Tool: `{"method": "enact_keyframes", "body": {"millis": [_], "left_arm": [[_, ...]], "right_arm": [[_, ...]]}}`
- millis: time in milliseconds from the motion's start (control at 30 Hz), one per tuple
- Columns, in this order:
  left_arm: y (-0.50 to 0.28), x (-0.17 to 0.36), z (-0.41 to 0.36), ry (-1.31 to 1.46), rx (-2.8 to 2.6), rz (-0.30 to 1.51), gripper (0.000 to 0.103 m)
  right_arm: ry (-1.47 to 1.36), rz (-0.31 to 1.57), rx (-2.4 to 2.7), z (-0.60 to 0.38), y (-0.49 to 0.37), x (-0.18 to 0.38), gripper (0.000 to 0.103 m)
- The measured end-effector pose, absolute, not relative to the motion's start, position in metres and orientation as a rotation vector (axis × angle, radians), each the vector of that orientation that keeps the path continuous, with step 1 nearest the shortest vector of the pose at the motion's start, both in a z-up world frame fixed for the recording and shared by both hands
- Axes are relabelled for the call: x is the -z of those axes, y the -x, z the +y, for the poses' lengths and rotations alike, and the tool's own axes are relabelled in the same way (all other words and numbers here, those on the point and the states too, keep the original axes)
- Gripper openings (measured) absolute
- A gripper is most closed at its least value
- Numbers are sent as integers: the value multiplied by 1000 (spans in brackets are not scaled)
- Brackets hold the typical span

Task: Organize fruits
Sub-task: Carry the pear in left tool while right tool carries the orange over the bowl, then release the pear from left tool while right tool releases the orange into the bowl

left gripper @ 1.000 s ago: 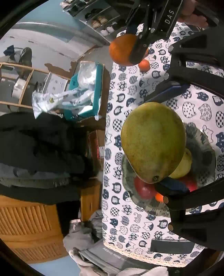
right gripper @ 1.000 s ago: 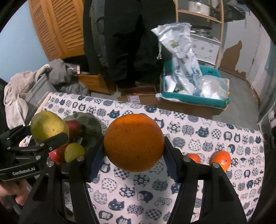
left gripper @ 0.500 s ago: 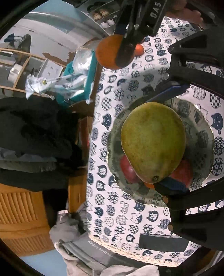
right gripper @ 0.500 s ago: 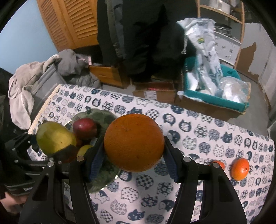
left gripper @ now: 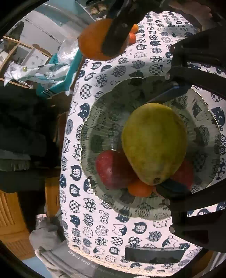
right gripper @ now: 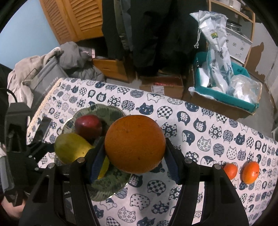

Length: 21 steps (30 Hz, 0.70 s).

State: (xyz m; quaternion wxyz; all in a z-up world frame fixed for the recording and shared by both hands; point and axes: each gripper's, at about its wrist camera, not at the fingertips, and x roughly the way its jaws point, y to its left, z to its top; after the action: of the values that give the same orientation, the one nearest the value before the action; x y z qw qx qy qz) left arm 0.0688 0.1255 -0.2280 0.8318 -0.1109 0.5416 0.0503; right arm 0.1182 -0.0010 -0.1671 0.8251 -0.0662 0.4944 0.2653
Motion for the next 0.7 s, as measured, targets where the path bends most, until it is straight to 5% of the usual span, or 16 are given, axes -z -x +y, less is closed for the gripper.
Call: {"method": "enact_keyframes", "body": {"millis": [700], "left_arm": [[-44,219,152,227,-164,1145,89]], "right_arm": [[191,1144,-606,28,-114,199,64]]}}
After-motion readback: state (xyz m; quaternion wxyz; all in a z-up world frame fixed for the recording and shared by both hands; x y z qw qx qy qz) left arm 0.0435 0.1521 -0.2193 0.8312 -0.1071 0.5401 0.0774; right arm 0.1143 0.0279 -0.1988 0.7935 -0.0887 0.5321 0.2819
